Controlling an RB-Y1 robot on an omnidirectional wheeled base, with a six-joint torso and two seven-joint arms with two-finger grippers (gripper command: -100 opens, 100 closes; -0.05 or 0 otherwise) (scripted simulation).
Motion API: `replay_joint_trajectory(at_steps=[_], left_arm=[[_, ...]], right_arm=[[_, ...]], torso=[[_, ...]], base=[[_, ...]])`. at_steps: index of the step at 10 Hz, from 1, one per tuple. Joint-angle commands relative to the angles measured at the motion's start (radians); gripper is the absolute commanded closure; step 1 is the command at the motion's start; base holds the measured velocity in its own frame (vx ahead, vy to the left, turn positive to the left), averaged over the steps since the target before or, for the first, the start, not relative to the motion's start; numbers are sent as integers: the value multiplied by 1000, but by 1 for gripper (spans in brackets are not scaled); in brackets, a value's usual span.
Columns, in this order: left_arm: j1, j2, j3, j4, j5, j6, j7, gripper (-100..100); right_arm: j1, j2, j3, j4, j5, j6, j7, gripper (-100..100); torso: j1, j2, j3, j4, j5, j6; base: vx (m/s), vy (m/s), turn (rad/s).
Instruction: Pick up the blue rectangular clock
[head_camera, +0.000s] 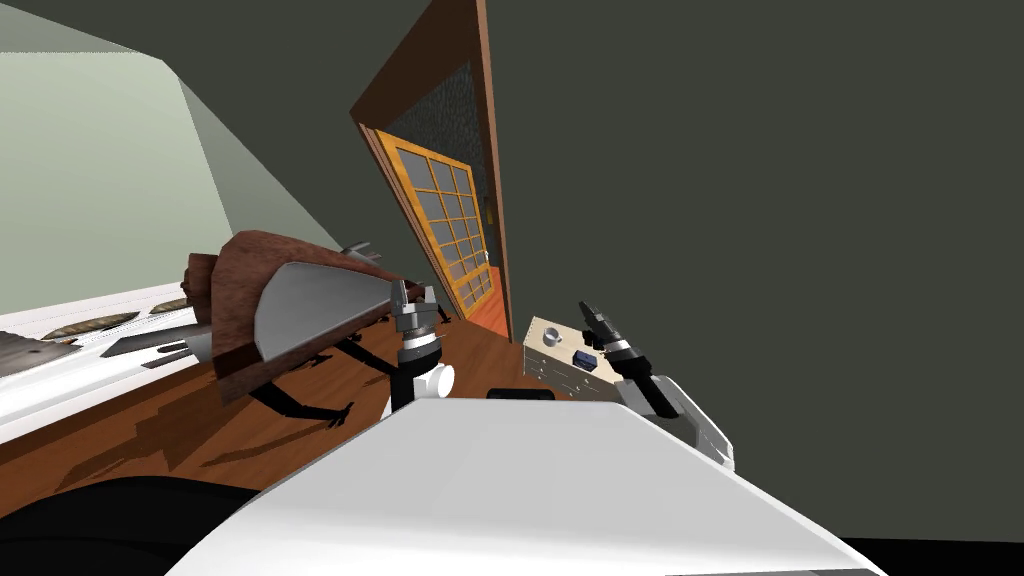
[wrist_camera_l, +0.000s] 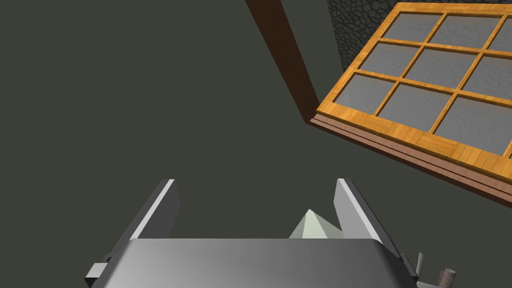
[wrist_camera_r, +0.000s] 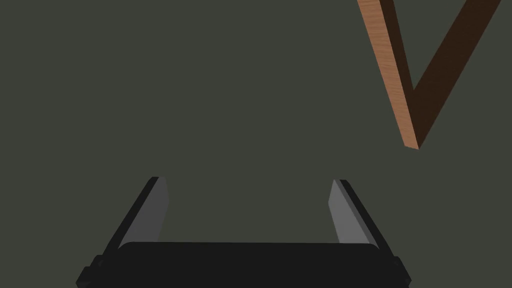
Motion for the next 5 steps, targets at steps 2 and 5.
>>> replay_joint_trajectory(at_steps=[2,5], left_arm=[[0,0,0,0,0,0,0,0],[0,0,0,0,0,0,0,0]], right_arm=[[-9,-43,16,63,57,-6,14,-100],[-30,-111,41,156,136,-20,24,-100]], torso=[[0,0,0,0,0,0],[0,0,0,0,0,0]], base=[[15,1,138],[11,1,117]])
